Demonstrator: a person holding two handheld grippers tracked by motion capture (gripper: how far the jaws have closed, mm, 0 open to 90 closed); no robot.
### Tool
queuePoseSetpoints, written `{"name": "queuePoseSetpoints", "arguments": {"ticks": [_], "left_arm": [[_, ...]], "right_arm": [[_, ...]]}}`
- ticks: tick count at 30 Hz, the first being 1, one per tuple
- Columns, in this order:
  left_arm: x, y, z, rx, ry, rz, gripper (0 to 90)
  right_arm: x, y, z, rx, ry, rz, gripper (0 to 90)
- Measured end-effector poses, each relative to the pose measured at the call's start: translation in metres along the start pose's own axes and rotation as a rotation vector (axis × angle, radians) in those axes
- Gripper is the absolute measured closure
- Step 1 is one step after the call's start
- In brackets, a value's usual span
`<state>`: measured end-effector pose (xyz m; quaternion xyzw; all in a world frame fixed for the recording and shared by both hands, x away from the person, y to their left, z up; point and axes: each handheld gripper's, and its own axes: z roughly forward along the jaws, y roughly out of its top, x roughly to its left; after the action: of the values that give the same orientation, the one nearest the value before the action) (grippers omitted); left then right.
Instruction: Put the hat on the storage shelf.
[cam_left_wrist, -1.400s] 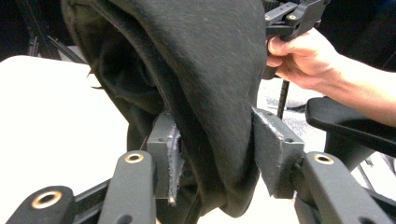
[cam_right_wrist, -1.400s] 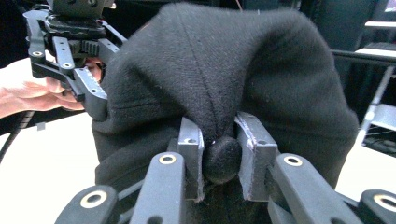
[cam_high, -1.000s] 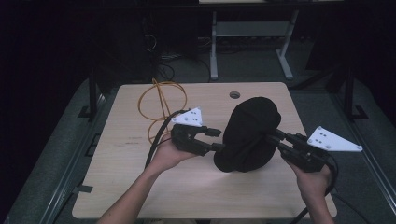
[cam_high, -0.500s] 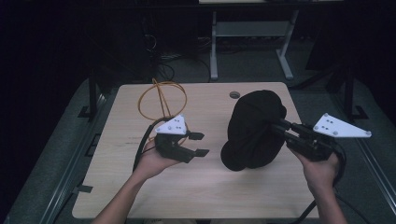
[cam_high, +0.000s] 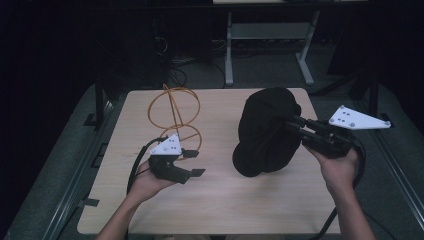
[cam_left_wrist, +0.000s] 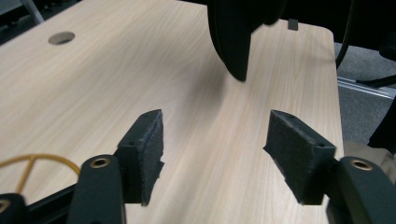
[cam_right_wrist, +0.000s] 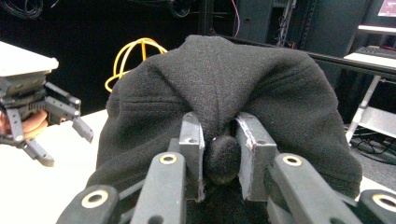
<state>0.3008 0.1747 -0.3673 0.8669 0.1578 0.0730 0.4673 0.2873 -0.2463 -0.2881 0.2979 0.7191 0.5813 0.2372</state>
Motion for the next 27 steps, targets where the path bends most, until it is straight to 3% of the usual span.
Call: {"name": "queuePoseSetpoints", "arguments": {"ticks": [15,18,27], "left_arm": [[-0.001,-0.039,0.006,0.036,0.038,-0.036,31.2],[-0.001,-0.044,0.006,0.031,0.023,-0.057,30.7],[0.0,-0.05,0.002,0.023,0.048,-0.053,28.1]], "right_arm": [[-0.005,0.029,0.021,0.009,0.028,-0.016,73.5],[-0.006,0.036,0.026,0.012,0.036,-0.017,73.5],[-0.003,0.053,0.048,0.021,0.065,-0.038,73.5]]}}
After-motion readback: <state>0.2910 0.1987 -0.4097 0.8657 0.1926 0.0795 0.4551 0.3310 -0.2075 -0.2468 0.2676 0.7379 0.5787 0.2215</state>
